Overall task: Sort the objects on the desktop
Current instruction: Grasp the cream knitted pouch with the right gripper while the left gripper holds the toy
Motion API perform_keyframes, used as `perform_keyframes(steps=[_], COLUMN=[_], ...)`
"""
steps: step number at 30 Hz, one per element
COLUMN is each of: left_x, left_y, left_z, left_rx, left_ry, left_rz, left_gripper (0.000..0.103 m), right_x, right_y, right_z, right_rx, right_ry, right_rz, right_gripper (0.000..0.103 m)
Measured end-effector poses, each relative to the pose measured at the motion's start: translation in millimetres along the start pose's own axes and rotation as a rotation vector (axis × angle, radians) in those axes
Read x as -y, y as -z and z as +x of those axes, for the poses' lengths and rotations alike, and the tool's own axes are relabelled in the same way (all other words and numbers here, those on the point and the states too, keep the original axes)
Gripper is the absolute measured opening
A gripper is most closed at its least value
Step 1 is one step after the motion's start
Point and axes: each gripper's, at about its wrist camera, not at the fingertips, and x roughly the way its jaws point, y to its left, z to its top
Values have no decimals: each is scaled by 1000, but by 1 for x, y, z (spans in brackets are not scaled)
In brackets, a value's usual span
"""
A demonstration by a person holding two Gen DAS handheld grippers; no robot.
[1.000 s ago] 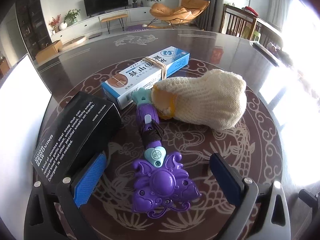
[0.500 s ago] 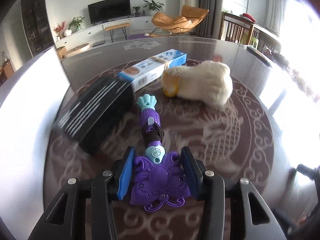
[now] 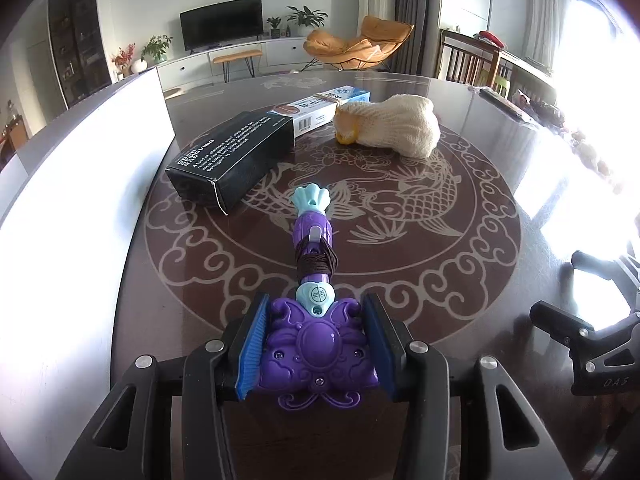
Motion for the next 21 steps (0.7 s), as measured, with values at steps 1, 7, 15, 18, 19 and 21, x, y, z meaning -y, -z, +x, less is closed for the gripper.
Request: perform_keyframes(steps=[1,7,15,18,19,21], left_x=[0,0,0,0,0,0], left_y=[0,0,1,1,1,1], left_z=[0,0,0,0,-1,0], left_rx=[0,0,0,0,0,0], left_ry=[-1,0,-1,-1,-1,-1], left_rz=[1,0,0,0,0,0], left_gripper=[47,47,47,47,47,47], right_x=[0,-7,-15,-21,-23,-29], right_y=[0,5,-77,-133,-146,-168], right_z=[0,-7,18,43,51,67], right_rx=[0,24,27,-3,-20,-67], right_ry=[0,-34,-94,-69,-67,-68], right_rz=[0,-37,-178,-194,-191,-187], right_gripper=[103,103,103,103,103,103])
